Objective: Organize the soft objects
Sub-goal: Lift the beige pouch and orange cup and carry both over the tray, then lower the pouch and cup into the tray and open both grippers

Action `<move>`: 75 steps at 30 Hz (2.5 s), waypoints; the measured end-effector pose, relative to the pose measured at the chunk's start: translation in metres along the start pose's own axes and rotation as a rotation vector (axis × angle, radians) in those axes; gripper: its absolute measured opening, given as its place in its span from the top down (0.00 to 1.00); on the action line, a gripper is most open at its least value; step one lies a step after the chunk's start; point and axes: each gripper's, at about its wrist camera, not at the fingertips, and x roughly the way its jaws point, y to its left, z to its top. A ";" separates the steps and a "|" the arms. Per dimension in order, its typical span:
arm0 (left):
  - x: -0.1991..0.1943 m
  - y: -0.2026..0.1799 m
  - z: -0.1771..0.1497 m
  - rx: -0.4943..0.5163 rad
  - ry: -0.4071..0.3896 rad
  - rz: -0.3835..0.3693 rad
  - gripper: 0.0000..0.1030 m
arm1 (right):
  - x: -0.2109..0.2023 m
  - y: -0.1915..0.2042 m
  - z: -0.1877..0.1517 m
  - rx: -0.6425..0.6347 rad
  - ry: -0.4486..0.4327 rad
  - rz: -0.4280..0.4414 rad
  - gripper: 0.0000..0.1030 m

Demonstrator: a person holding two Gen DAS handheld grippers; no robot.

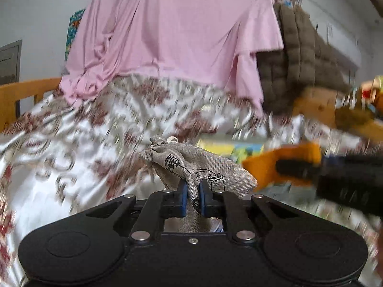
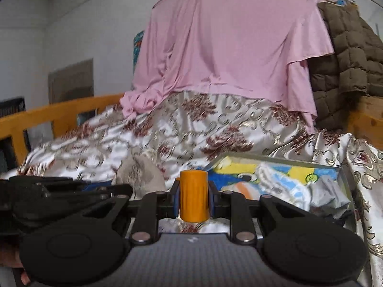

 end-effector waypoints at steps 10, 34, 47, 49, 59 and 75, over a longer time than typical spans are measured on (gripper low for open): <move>0.063 -0.048 0.061 0.087 -0.064 -0.065 0.90 | 0.028 -0.076 0.029 0.186 -0.097 -0.033 0.76; 0.174 -0.076 0.044 0.051 0.139 -0.061 0.88 | 0.075 -0.163 -0.002 0.410 0.062 -0.043 0.71; 0.190 -0.056 0.036 -0.086 0.254 -0.060 0.87 | 0.081 -0.173 -0.009 0.449 0.103 -0.060 0.68; 0.192 -0.056 0.036 -0.087 0.263 -0.054 0.86 | 0.082 -0.175 -0.010 0.455 0.106 -0.060 0.68; 0.201 -0.053 0.031 -0.099 0.294 -0.024 0.83 | 0.087 -0.184 -0.015 0.483 0.109 -0.070 0.61; 0.196 -0.052 0.031 -0.109 0.285 -0.037 0.72 | 0.088 -0.183 -0.015 0.470 0.110 -0.052 0.49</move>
